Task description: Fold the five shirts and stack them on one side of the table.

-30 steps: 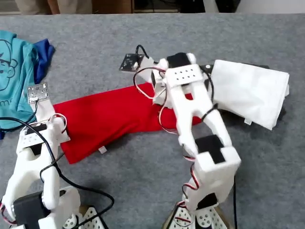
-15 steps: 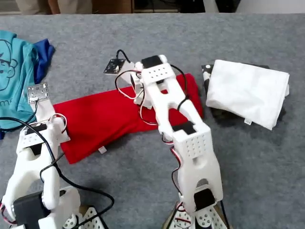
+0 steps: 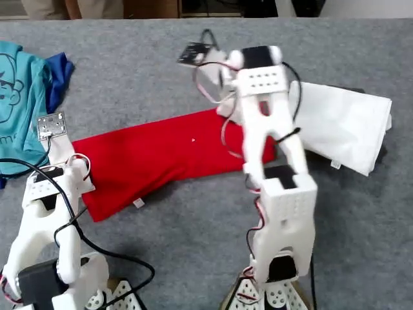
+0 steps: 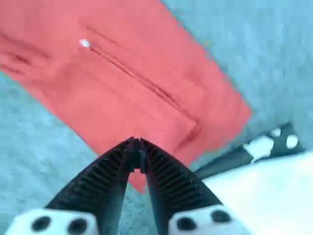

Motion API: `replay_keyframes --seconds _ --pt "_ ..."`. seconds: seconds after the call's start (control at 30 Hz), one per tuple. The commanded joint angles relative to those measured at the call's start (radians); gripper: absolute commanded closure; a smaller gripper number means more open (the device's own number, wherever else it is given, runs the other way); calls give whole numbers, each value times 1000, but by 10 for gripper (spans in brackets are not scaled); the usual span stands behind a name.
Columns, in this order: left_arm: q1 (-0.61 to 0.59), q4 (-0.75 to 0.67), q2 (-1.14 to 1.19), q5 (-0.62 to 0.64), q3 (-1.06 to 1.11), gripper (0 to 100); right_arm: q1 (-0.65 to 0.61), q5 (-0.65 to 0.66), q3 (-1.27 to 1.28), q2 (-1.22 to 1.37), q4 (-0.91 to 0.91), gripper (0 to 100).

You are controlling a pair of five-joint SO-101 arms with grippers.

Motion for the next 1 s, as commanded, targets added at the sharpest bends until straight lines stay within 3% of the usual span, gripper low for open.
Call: replay_keyframes --seconds 0.0,0.3,0.67,0.77,0.97 --pt "2 -15 -12 -6 0 981 87 9 70 35 -100 996" --pt "-6 -5 -18 -8 -21 981 93 2 226 137 -247 996" --pt "-41 606 -456 -8 -361 952 88 9 232 -349 -81 996" --pt "-48 687 -447 0 -410 874 88 9 340 -444 -81 996" --pt "-112 746 -289 -3 -522 871 94 89 638 -582 -95 996"
